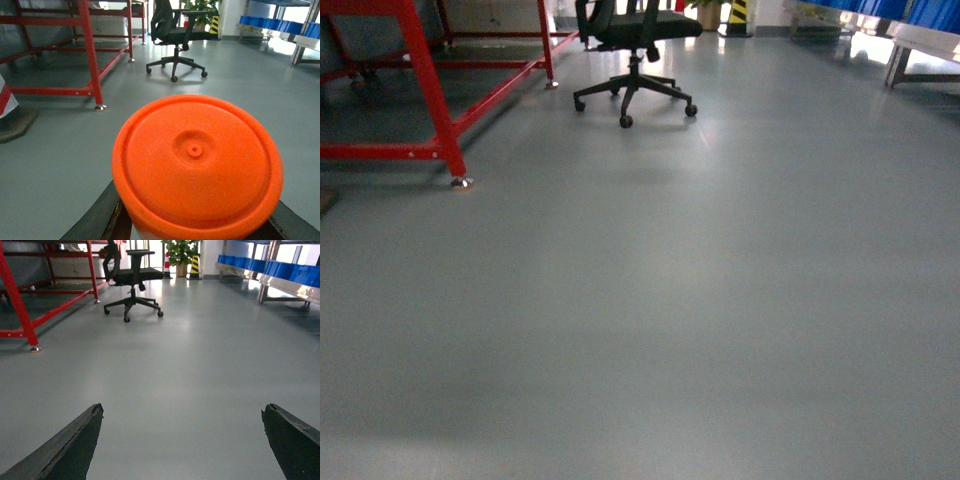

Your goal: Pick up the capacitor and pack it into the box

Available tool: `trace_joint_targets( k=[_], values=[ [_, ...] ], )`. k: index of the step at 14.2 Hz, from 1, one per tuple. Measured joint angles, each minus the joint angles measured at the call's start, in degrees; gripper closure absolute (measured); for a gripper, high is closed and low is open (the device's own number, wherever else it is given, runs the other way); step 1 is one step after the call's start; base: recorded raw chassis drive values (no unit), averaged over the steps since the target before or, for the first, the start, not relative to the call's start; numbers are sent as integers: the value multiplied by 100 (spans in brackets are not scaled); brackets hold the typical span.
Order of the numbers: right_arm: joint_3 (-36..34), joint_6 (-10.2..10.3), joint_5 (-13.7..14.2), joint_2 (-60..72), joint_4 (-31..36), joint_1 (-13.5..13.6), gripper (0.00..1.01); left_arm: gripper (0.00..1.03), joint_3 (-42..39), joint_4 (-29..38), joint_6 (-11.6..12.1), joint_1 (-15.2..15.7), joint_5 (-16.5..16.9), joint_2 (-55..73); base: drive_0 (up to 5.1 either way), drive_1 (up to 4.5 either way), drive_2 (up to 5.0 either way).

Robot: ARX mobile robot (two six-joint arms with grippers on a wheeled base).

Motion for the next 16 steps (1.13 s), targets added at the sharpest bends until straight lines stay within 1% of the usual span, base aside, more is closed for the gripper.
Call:
trace_joint_targets(
  k=[16],
  values=[
    [0,0,4,0,-22,0,3,59,0,0,2,0,2,0,-503,238,238]
  ],
)
